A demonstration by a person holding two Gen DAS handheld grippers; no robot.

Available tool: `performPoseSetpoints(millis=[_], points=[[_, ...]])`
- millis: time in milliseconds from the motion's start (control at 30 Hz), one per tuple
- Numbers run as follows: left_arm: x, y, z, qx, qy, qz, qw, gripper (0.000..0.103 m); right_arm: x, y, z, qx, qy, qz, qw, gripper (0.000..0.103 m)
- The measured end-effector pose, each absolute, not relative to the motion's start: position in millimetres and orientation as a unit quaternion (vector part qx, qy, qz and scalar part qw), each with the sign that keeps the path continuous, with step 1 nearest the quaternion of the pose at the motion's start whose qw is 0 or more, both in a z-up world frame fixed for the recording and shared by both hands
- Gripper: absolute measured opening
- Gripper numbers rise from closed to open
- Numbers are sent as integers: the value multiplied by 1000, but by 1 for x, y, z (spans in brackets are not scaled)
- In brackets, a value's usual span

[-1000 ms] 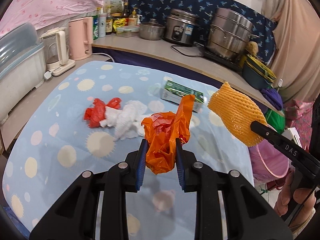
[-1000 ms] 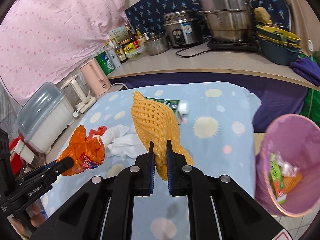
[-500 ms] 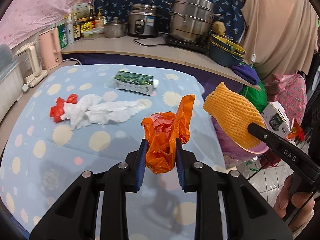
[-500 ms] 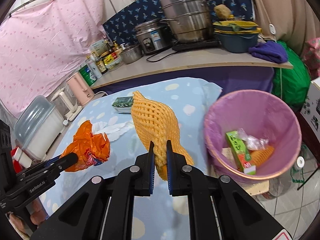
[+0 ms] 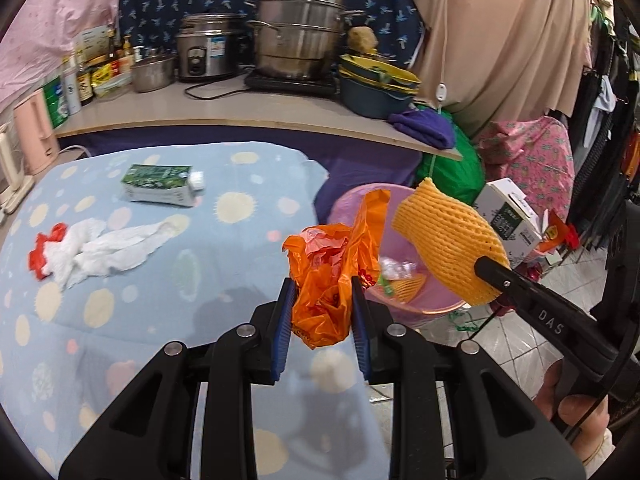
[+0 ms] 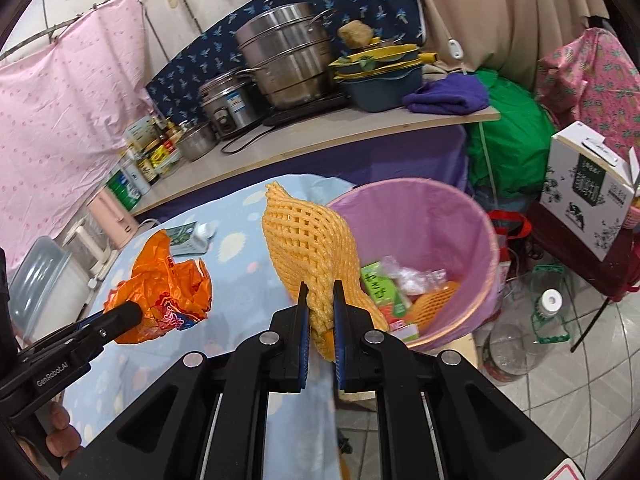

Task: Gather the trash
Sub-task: 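Carry the orange bag and foam net over the bin and open both tools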

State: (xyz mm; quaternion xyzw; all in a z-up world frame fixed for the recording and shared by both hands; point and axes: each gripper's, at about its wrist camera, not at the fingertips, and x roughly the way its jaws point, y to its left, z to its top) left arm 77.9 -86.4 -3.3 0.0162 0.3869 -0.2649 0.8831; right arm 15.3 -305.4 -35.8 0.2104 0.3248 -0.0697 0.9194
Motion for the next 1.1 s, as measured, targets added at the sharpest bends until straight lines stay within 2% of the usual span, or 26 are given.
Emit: performPoseSetpoints(millis=[467,833,867,933,967,1033,1100], points=[[106,-178,2,36,375,-310,873,26,33,-360,-37,212,316,-118,917,10],[142,-220,-36,46,425,-306,851,27,56,-381,-51,216,327,-137,910,12],[143,-223,-39,49,428,-303,850,27,59,-383,-53,215,328,-140,909,15],[145,-225,-41,49,427,-302,851,30,62,-385,-54,215,328,-145,908,19],[145,-226,-42,48,427,-301,851,34,63,-386,-55,218,328,-145,908,32],[145,-225,-41,44,425,-296,854,56,63,-388,-54,222,321,-149,908,48],[143,-222,-39,41,417,-296,859,63,63,-387,-52,221,317,-149,910,48]])
